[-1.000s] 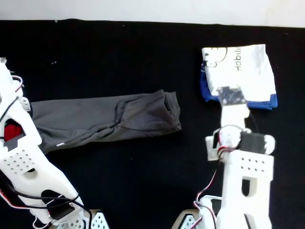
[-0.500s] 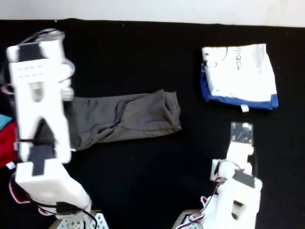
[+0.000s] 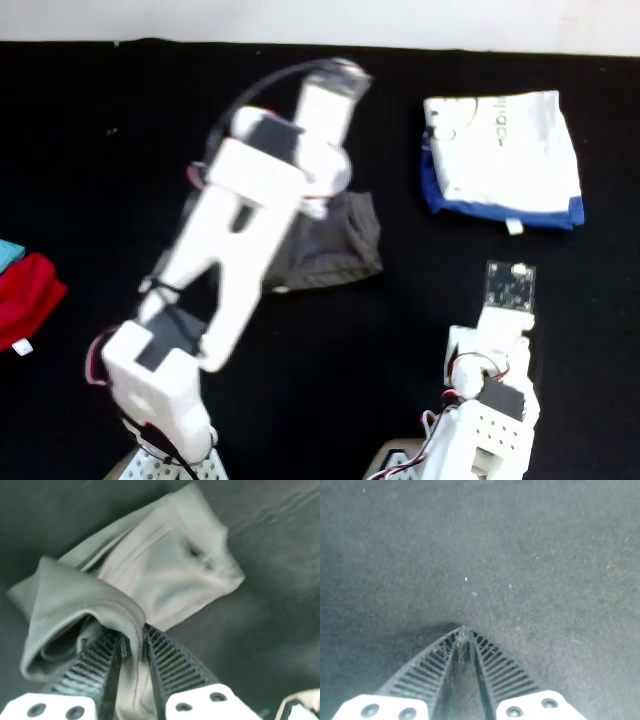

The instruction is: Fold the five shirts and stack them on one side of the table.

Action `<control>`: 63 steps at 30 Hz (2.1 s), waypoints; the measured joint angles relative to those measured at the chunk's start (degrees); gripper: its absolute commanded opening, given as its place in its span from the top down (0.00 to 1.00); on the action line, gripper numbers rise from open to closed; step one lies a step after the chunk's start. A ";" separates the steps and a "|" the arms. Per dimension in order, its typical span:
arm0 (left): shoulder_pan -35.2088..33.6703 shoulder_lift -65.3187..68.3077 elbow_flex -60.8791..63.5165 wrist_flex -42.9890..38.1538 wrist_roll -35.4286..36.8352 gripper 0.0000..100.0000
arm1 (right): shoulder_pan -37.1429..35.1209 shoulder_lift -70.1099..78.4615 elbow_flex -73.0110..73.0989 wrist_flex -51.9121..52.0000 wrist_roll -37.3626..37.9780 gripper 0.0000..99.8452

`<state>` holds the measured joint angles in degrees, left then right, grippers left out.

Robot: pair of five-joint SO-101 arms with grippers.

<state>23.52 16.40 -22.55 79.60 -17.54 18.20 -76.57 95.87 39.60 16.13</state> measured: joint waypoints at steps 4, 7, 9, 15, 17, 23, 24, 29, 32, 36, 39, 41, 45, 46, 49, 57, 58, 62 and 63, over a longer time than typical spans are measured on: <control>3.52 5.27 0.00 -6.68 0.00 0.99 | 0.00 -0.35 0.00 0.00 0.00 0.99; 4.04 8.09 0.00 -10.46 0.00 0.94 | 0.00 -0.35 0.00 0.00 0.00 0.99; 4.13 9.05 0.00 -11.87 0.00 0.88 | 0.00 -0.35 0.00 0.00 0.00 0.99; 4.13 9.41 -1.23 -13.01 0.00 0.79 | 0.00 -0.35 0.00 0.00 0.00 0.99; 3.43 9.41 -4.13 -10.64 0.00 0.80 | 0.00 -0.35 0.00 0.00 0.00 0.99; -2.90 8.88 -13.10 1.85 0.00 0.99 | 0.00 -0.35 0.00 0.00 0.00 0.99; -3.96 8.88 -13.19 3.43 -0.09 0.97 | 0.00 -0.35 0.00 0.00 0.00 0.99; -5.36 13.27 -12.04 5.19 -0.09 0.99 | 0.00 -0.35 0.00 0.00 0.00 0.99; -4.31 18.37 -11.96 3.69 -0.09 0.99 | 0.00 -0.35 0.00 0.00 0.00 0.99; -1.32 24.70 -14.68 -2.37 0.00 0.99 | 0.00 -0.35 0.00 0.00 0.00 0.99; 1.14 28.57 -19.78 -5.19 0.00 0.98 | 0.00 -0.35 0.00 0.00 0.00 0.99; 2.55 31.03 -23.82 -5.98 0.00 0.93 | 0.00 -0.35 0.00 0.00 0.00 0.99; 3.25 36.13 -31.30 -6.15 0.00 0.83 | 0.00 -0.35 0.00 0.00 0.00 0.99; 3.08 36.84 -32.97 -5.98 0.00 0.83 | 0.00 -0.35 0.00 0.00 0.00 0.99; 2.37 37.45 -39.65 -3.52 -0.09 0.83 | 0.00 -0.35 0.00 0.00 0.00 0.99; -2.64 37.36 -51.16 3.78 0.00 0.83 | 0.00 -0.35 0.00 0.00 0.00 0.99; -2.64 37.36 -51.34 6.59 0.00 0.83 | 0.00 -0.35 0.00 0.00 0.00 0.99; -2.02 37.45 -51.43 18.29 -0.09 0.83 | 0.00 -0.35 0.00 0.00 0.00 0.99; -2.02 37.45 -51.43 19.69 -0.09 0.83 | 0.00 -0.35 0.00 0.00 0.00 0.99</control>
<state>21.49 53.85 -73.98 99.30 -17.63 18.20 -76.92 95.87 39.60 16.13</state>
